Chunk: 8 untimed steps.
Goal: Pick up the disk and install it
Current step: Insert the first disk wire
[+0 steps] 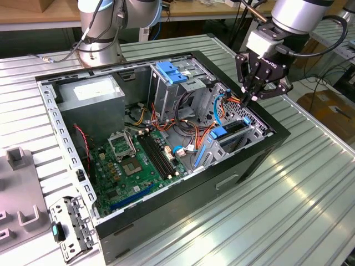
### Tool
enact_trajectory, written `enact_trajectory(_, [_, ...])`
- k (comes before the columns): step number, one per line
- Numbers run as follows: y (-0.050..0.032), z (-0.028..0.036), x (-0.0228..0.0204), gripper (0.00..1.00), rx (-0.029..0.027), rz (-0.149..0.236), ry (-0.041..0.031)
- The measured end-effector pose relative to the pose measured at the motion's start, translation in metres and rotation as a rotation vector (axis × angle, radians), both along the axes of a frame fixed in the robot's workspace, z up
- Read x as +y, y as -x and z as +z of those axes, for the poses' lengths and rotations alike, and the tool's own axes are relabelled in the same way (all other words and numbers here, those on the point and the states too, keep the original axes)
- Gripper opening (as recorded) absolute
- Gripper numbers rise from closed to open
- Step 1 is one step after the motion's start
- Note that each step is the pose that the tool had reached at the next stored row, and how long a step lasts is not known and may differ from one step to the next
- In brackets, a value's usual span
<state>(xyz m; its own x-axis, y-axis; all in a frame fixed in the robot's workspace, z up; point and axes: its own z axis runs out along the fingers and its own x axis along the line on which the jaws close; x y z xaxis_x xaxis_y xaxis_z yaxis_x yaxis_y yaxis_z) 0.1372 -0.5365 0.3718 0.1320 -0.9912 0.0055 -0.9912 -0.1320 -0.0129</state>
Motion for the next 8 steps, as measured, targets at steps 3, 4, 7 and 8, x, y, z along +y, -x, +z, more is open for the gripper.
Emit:
enact_trajectory(3, [0.0,0.0,0.0,0.17,0.0,-0.005,0.0])
enact_trajectory(4, [0.0,0.0,0.0,0.17,0.0,-0.012,-0.0001])
enact_trajectory(7, [0.0008,0.0,-0.0002,0.17,0.0,-0.048,0.0])
enact_trajectory(8, [0.002,0.0,-0.0005,0.17,0.0,-0.049,0.0])
